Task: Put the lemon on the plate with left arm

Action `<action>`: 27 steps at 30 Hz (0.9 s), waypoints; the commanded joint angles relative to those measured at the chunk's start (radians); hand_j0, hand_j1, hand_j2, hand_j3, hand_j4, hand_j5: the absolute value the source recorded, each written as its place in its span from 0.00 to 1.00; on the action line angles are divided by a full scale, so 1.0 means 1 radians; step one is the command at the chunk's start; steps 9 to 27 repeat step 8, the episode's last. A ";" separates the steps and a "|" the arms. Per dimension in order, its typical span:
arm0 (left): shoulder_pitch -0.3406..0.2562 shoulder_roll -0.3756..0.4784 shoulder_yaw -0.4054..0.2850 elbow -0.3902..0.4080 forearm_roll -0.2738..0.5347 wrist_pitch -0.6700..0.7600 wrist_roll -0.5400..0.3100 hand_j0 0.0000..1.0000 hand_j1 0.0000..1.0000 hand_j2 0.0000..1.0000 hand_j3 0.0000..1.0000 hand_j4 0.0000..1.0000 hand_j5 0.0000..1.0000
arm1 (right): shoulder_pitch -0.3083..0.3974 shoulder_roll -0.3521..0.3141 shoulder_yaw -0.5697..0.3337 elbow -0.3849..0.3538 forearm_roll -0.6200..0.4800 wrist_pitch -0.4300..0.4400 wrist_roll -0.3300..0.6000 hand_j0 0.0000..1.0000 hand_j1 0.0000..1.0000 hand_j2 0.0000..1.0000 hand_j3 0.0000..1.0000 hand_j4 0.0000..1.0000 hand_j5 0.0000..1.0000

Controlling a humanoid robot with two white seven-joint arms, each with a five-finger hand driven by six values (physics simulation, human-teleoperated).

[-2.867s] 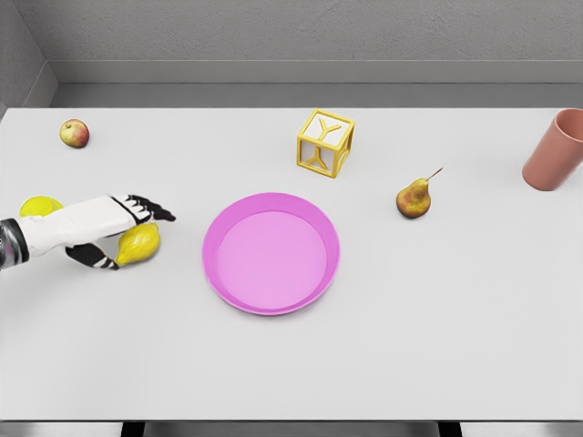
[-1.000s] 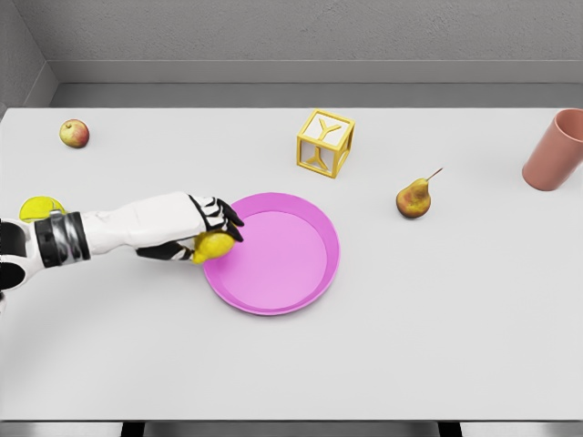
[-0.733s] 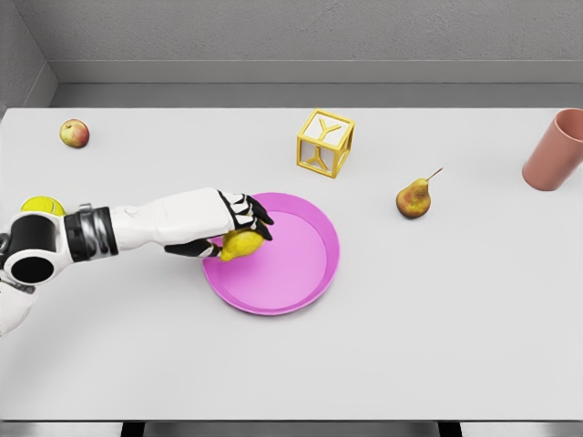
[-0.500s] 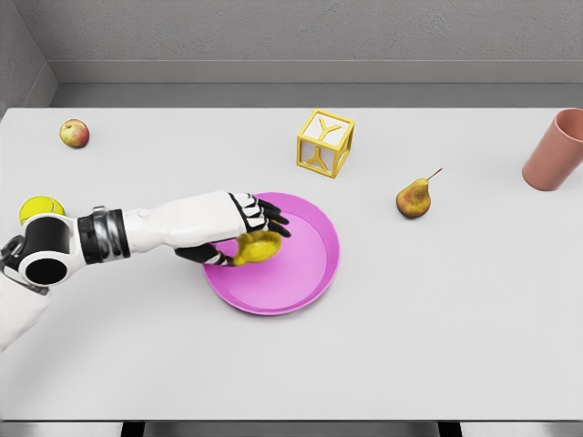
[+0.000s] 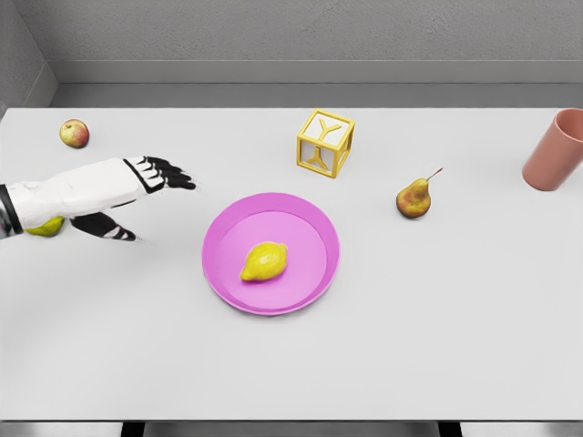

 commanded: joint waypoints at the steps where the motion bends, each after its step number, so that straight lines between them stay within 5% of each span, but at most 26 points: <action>1: 0.000 0.040 0.032 0.063 0.036 0.002 0.001 1.00 1.00 1.00 1.00 1.00 1.00 | 0.000 0.000 0.000 0.000 0.000 0.000 0.000 1.00 1.00 1.00 1.00 1.00 1.00; 27: 0.025 0.047 0.051 0.073 0.036 0.002 -0.007 1.00 1.00 1.00 1.00 1.00 1.00 | 0.000 0.000 0.000 0.000 0.000 0.000 -0.001 1.00 1.00 1.00 1.00 1.00 1.00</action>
